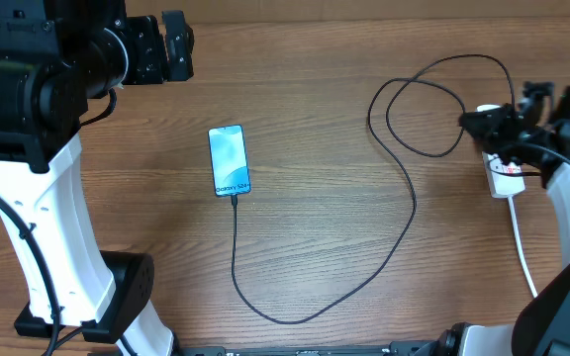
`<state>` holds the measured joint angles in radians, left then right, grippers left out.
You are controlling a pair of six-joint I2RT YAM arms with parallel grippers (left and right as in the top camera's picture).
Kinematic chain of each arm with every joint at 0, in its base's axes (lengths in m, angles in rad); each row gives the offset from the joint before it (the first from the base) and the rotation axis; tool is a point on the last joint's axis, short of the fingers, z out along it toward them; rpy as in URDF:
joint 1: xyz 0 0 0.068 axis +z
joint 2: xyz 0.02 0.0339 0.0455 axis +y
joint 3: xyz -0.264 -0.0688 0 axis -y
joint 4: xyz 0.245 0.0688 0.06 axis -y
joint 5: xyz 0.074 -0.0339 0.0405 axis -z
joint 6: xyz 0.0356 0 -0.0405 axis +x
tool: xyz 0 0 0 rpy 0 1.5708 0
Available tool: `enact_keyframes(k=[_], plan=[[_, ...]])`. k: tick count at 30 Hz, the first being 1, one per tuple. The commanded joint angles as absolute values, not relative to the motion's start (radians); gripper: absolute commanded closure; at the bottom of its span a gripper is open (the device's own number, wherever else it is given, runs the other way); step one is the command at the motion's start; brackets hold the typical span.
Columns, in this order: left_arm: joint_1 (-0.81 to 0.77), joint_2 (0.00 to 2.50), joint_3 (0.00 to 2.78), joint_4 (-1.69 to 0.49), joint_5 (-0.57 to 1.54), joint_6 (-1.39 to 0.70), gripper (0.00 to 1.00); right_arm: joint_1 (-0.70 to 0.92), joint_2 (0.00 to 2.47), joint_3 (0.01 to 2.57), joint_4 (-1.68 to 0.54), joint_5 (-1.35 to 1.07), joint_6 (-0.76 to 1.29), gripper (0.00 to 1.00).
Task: Plug charger to phone and switch on socket
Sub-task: 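Lift the right gripper up and away from the power strip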
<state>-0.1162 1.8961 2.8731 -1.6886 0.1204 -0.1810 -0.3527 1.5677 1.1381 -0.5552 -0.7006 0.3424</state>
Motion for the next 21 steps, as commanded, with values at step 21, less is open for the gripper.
enact_keyframes(k=[21], plan=[[-0.112, 1.891, 2.875, -1.689, 0.131, -0.172, 0.01, -0.138, 1.4, 1.188, -0.738, -0.318, 0.251, 0.96]])
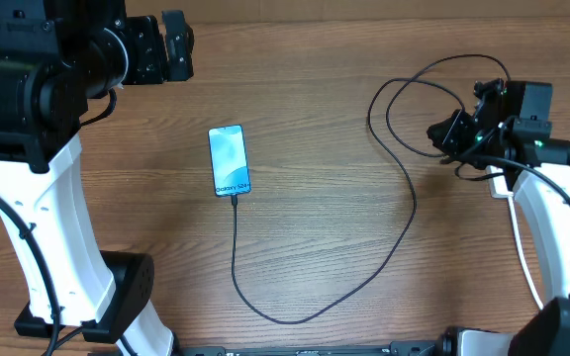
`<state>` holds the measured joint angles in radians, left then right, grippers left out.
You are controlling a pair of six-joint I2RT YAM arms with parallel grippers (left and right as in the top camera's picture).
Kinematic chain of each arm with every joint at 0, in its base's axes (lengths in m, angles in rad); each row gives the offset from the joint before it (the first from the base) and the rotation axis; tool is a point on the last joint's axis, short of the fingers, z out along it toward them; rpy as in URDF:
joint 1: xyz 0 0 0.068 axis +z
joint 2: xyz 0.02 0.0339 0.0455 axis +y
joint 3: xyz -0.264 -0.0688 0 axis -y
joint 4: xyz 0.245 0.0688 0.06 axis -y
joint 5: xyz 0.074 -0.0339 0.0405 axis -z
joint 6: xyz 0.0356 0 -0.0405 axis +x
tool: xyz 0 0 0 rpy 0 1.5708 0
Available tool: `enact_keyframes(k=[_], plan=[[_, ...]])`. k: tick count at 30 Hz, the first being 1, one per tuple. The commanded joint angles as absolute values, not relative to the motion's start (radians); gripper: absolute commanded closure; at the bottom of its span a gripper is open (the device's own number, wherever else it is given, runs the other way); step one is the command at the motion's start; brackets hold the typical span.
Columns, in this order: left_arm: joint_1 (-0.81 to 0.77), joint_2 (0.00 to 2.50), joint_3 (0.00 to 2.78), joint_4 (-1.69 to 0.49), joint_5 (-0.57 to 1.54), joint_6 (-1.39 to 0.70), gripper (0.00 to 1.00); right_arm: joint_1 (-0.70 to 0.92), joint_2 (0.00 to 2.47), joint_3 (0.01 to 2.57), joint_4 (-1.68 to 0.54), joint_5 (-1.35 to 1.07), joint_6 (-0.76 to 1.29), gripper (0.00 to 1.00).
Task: Plug charger to phone and switch on socket
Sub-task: 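Lift the right gripper up and away from the power strip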
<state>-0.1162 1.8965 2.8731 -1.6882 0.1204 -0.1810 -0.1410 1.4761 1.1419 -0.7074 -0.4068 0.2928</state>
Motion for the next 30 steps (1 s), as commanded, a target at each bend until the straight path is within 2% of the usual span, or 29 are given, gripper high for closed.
enact_keyframes(k=[1, 17, 19, 20, 22, 23, 30], plan=[[-0.112, 1.891, 2.875, -1.689, 0.131, -0.172, 0.01, -0.138, 1.382, 1.19, -0.754, -0.304, 0.239, 0.96], [-0.112, 1.891, 2.875, -1.689, 0.131, -0.172, 0.01, -0.139, 1.045, 1.191, -0.982, -0.277, 0.147, 0.96], [-0.112, 1.891, 2.875, -1.689, 0.131, -0.172, 0.0, -0.139, 1.008, 1.191, -1.013, -0.273, 0.147, 0.93], [-0.112, 1.891, 2.875, -1.689, 0.131, -0.172, 0.01, -0.139, 0.989, 1.191, -1.032, -0.261, 0.147, 0.88], [-0.112, 1.891, 2.875, -1.689, 0.131, -0.172, 0.0, -0.139, 0.962, 1.191, -1.073, -0.228, 0.147, 0.51], [-0.112, 1.891, 2.875, -1.689, 0.131, -0.172, 0.0, -0.139, 0.952, 1.191, -1.096, -0.209, 0.147, 0.0], [-0.112, 1.891, 2.875, -1.689, 0.131, -0.172, 0.0, -0.139, 0.951, 1.191, -1.193, -0.179, 0.148, 0.0]])
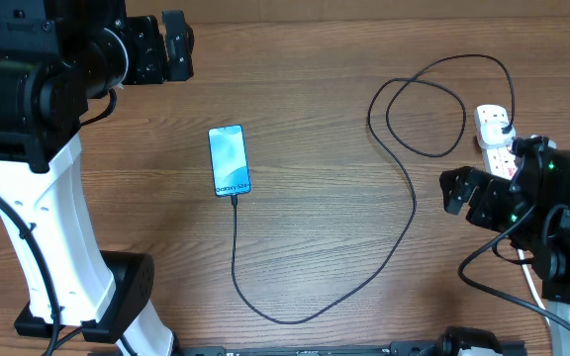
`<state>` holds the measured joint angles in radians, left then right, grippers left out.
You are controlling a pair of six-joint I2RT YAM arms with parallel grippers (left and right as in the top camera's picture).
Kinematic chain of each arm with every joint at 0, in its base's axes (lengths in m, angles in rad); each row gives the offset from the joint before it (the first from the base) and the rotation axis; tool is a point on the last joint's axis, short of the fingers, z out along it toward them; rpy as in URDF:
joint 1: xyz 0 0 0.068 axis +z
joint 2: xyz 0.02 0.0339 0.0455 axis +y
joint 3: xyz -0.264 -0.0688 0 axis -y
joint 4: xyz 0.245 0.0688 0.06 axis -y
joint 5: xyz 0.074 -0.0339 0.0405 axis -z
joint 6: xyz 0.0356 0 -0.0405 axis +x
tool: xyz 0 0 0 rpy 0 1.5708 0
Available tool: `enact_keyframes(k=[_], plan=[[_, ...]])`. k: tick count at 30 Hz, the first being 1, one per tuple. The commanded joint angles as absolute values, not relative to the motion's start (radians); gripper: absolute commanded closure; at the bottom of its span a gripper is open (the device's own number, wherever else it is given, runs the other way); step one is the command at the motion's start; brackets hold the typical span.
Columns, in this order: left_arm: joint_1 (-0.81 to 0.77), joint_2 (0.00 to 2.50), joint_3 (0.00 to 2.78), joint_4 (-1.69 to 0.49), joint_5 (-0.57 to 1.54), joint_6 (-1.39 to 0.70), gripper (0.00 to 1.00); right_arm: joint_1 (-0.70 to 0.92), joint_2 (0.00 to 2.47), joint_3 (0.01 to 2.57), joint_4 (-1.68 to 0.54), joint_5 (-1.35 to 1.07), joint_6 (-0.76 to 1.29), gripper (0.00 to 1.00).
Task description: Plug charger to phone and switch on socket
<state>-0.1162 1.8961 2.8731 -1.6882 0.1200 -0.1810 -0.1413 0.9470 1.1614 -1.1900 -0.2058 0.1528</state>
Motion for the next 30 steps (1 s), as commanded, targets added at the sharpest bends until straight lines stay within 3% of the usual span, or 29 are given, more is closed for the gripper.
enact_keyframes(k=[1, 19, 30], plan=[[-0.112, 1.891, 2.875, -1.689, 0.131, -0.172, 0.01, -0.139, 0.956, 1.191, -1.191, -0.179, 0.148, 0.0], [-0.112, 1.891, 2.875, -1.689, 0.13, -0.172, 0.01, -0.134, 1.01, 1.185, -1.139, -0.205, 0.068, 0.0], [-0.112, 1.891, 2.875, -1.689, 0.131, -0.172, 0.01, -0.026, 0.767, 0.846, -0.64, -0.17, 0.073, 0.0]])
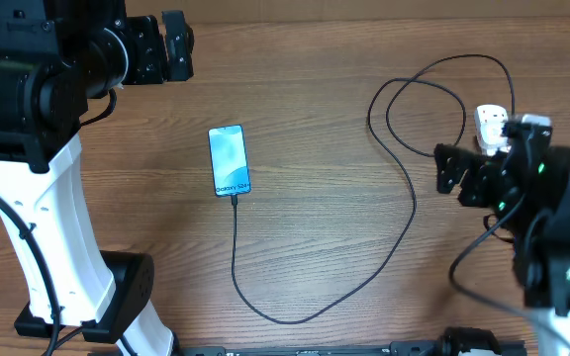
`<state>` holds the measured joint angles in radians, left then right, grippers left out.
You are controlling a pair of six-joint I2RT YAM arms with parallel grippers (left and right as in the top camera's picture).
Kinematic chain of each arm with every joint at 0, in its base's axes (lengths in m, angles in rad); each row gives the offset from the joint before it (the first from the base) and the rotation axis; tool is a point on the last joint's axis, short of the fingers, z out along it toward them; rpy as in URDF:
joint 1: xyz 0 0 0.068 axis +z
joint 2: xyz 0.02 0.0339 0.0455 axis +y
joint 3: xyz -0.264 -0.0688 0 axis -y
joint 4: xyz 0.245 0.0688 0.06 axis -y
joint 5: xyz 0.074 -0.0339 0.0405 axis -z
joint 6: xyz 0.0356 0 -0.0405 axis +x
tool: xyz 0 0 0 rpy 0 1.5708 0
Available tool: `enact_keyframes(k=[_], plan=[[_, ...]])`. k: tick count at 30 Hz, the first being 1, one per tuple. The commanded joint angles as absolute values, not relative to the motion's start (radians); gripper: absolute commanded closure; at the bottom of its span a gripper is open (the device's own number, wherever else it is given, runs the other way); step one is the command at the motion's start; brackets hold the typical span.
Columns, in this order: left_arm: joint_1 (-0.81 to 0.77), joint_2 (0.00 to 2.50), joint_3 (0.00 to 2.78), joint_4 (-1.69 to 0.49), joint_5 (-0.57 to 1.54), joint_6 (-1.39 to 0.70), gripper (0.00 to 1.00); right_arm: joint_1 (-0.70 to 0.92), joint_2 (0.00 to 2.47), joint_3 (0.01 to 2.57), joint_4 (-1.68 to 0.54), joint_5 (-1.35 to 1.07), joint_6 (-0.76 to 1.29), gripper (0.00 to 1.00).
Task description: Plug charger to phone and switch on socket
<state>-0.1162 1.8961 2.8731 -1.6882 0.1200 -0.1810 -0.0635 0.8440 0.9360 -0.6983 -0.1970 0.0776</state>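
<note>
The phone (230, 160) lies face up left of the table's middle, its screen lit. A black charger cable (404, 242) is plugged into its lower end, loops across the table and runs up to the white socket strip (489, 123) at the right edge. My right gripper (455, 174) hangs just left of and below the strip, apart from it; its fingers are too dark to read. The arm hides the strip's lower part and its switch. My left gripper (178, 45) is raised at the far left corner, open and holding nothing.
The cable forms a double loop (419, 104) at the back right, close to my right gripper. The left arm's white column (52, 227) and base stand along the left edge. The strip's white lead is hidden under the right arm.
My right gripper has moved up and slightly left, from below the strip to level with its lower part. The phone, the cable and the left arm are unchanged.
My right gripper was on the socket strip, with the cable plugged into the lit phone. Then it was left of the strip over the cable loop, then drawn back toward the front right. Now it hangs beside the strip again. The left arm stayed still throughout.
</note>
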Motion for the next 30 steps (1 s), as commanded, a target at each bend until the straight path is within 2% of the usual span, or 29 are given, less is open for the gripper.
enact_keyframes(k=[1, 5, 15, 25, 30], plan=[[-0.112, 1.891, 2.875, -1.689, 0.131, -0.172, 0.01, -0.011, 0.73, 0.798, -0.588, -0.157, 0.075, 0.0], [-0.112, 1.891, 2.875, -1.689, 0.13, -0.172, 0.0, 0.025, 0.582, 0.628, -0.437, -0.129, 0.077, 0.0], [-0.112, 1.891, 2.875, -1.689, 0.131, -0.172, 0.0, 0.028, 0.249, 0.334, -0.266, -0.086, 0.081, 0.0], [-0.112, 1.891, 2.875, -1.689, 0.13, -0.172, 0.01, 0.028, 0.103, 0.124, -0.09, -0.09, 0.102, 0.0], [-0.112, 1.891, 2.875, -1.689, 0.131, -0.172, 0.01, 0.029, 0.046, 0.064, -0.079, -0.079, 0.158, 0.0]])
